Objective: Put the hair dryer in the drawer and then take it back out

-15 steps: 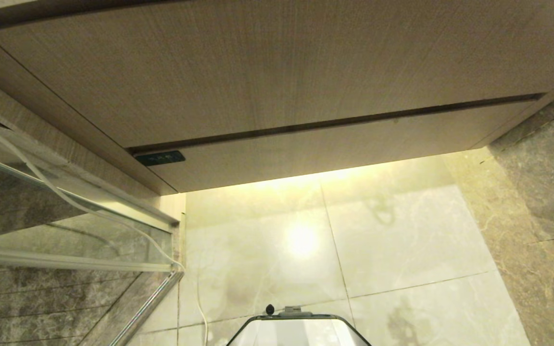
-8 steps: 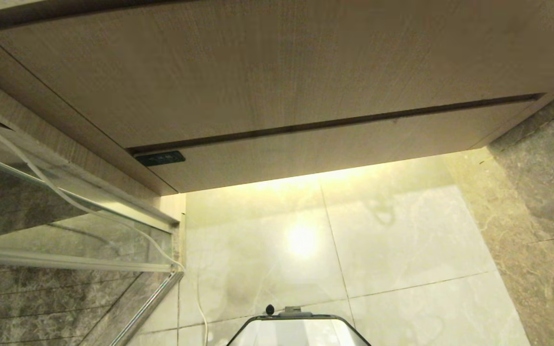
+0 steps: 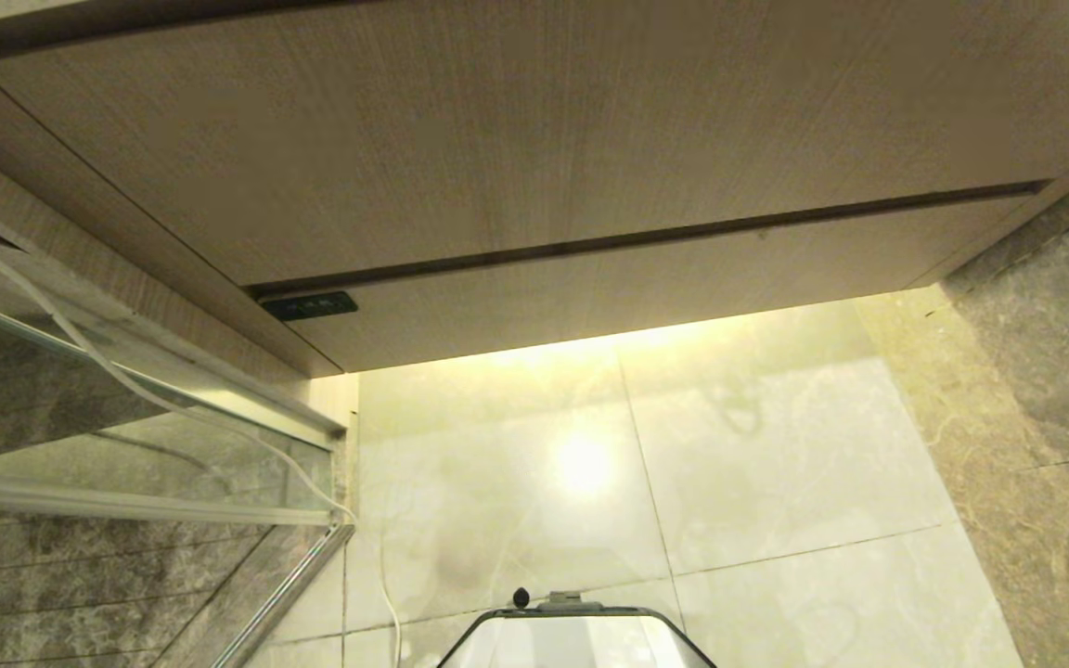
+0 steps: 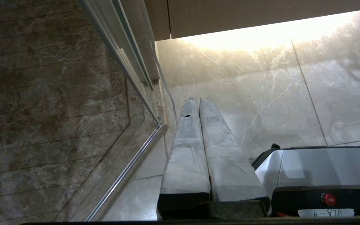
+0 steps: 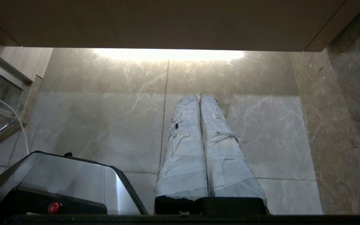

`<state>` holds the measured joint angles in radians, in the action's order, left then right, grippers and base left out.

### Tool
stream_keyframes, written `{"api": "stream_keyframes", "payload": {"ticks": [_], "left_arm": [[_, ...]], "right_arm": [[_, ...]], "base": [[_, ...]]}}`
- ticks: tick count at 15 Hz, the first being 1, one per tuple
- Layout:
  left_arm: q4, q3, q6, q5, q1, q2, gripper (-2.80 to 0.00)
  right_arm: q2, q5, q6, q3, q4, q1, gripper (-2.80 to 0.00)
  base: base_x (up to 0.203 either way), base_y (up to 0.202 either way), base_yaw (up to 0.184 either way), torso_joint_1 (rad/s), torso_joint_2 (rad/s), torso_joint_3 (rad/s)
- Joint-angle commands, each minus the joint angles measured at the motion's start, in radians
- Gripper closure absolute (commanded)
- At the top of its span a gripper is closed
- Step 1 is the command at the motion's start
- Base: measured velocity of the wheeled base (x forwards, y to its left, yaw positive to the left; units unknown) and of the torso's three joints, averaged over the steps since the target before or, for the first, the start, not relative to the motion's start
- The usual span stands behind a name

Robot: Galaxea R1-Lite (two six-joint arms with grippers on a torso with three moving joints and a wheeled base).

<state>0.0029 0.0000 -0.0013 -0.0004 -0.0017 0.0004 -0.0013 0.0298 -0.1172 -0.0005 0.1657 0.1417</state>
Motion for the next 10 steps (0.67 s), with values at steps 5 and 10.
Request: {"api": "stream_keyframes", "payload": {"ticks": [5, 10], "left_arm": [[0.0, 0.002, 0.0, 0.0, 0.0, 0.0, 0.0], [0.0, 0.0, 0.0, 0.0, 0.0, 0.0, 0.0]], "right_arm": [[-0.039, 0.001, -0.001, 0.04, 0.001, 0.001, 0.0], [-0.039, 0.001, -0.002, 0.04, 0.001, 0.001, 0.0]], "base": [[0.0, 0.0, 0.0, 0.0, 0.0, 0.0], [0.0, 0.0, 0.0, 0.0, 0.0, 0.0]]}}
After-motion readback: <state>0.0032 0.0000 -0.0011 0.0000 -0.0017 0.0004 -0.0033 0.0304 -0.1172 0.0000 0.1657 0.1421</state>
